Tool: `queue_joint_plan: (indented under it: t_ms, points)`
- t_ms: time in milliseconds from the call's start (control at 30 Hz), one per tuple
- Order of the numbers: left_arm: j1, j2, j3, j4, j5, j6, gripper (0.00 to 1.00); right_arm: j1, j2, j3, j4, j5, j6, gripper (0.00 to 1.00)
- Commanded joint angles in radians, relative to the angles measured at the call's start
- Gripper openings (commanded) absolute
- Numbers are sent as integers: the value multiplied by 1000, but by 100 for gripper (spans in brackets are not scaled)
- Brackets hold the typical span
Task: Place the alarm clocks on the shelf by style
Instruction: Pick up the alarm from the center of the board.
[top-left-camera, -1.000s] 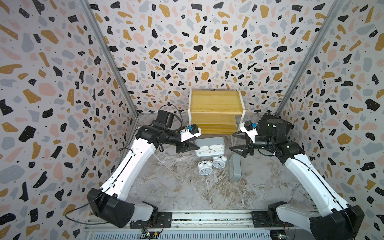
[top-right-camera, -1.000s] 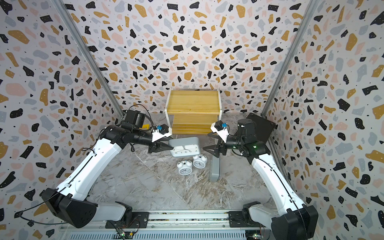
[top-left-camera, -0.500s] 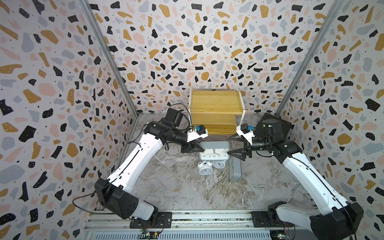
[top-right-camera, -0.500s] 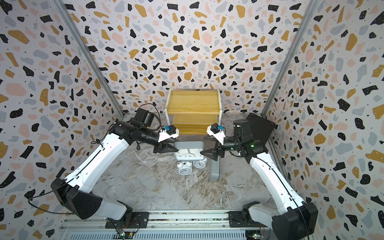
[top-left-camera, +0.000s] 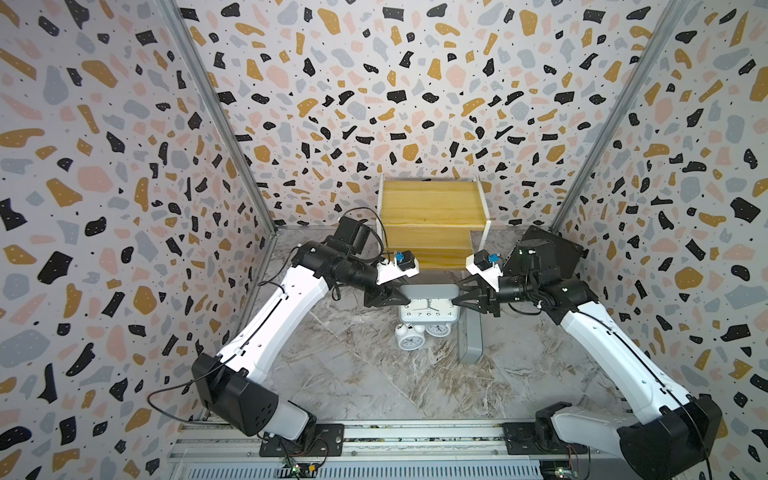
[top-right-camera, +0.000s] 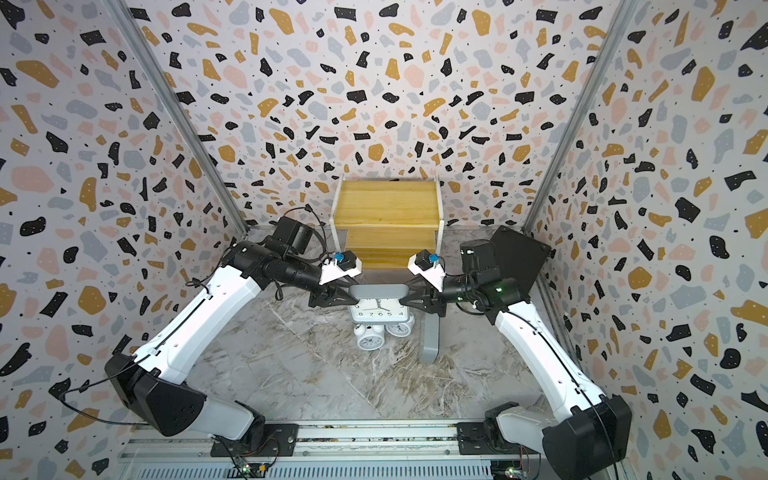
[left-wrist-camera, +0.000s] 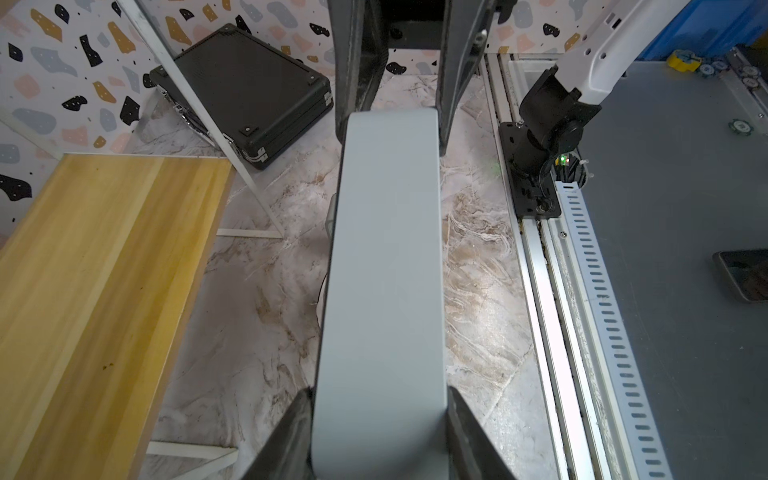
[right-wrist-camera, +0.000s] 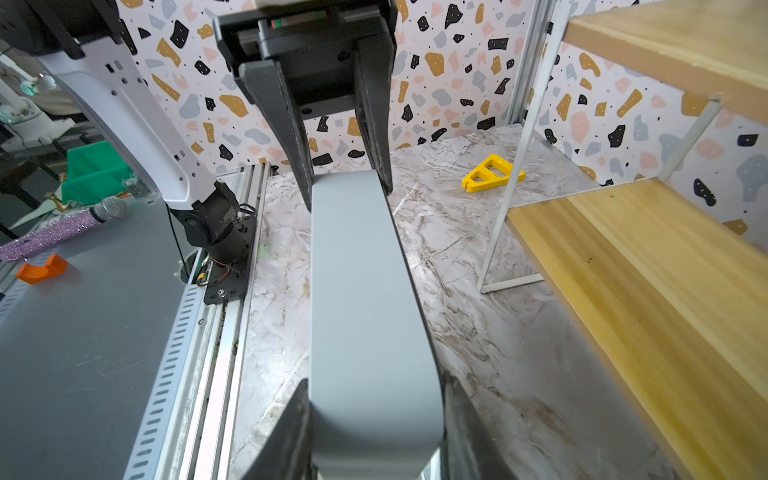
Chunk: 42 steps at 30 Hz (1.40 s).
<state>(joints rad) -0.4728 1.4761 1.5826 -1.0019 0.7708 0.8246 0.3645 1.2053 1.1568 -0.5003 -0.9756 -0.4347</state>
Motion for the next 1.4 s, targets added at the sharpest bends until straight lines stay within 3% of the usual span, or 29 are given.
queue_joint_plan:
  t_ms: [0,100,200,300,500,633,733,1033,1200,1367]
  points:
    - [-4,-39,-9,141,-33,-73,41,2,-10,42,15,47,64,21]
    - [-3,-91,-109,317,-111,-203,62,-2,-18,36,94,55,133,18]
    - [14,-150,-211,499,-163,-338,77,-11,-20,49,150,39,188,15]
    - [63,-199,-294,656,-146,-493,84,-32,-19,78,181,9,229,13]
    - [206,-226,-375,847,76,-762,84,-87,8,159,219,-79,286,13]
    - [240,-210,-383,859,292,-782,82,-90,32,243,100,-121,204,14]
    - [240,-211,-397,879,379,-769,81,-91,44,281,34,-147,161,15]
    - [222,-204,-389,851,440,-727,80,-90,76,310,31,-212,187,15]
    - [178,-181,-348,739,417,-645,75,-88,80,311,56,-233,209,15]
    - [166,-153,-330,727,432,-652,67,-87,80,308,56,-243,214,16]
